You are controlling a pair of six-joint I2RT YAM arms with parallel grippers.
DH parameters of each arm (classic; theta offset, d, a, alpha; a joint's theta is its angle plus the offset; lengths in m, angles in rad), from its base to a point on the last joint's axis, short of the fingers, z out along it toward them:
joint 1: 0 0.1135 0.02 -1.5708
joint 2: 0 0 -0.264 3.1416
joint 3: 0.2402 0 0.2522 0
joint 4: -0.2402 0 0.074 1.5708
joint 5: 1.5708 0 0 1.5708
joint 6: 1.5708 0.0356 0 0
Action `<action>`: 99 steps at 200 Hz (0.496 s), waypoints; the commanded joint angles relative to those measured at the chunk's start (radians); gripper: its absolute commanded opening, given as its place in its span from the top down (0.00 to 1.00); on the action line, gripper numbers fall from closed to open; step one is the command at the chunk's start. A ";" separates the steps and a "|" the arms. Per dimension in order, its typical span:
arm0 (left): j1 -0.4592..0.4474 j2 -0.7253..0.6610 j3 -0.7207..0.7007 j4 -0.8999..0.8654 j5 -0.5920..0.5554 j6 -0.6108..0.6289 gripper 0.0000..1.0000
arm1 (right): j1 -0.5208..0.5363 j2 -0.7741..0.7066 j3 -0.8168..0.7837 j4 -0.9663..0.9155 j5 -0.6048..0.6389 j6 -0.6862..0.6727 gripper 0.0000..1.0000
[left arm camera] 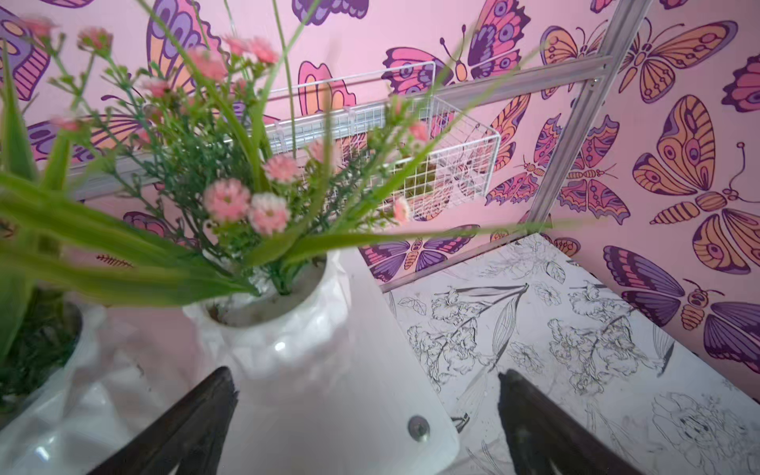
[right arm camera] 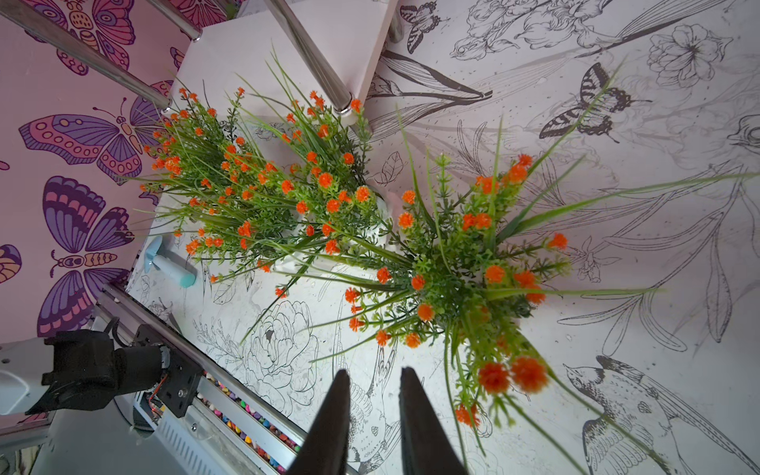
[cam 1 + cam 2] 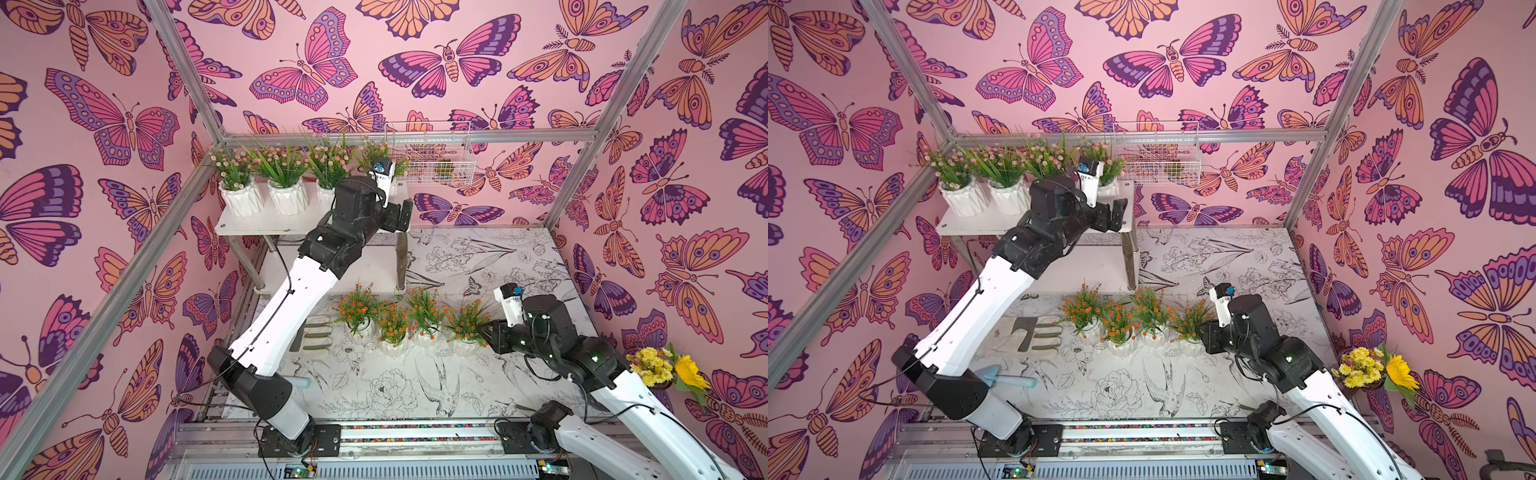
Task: Place the baby's breath potted plants on the rack by color
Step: Place the baby's breath potted plant on the rack, then pick up the baby's breath potted plant from the center of the board.
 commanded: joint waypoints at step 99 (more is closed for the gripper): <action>-0.107 -0.395 -0.598 0.283 0.092 -0.031 0.00 | -0.153 -0.064 0.049 -0.190 0.169 -0.009 0.74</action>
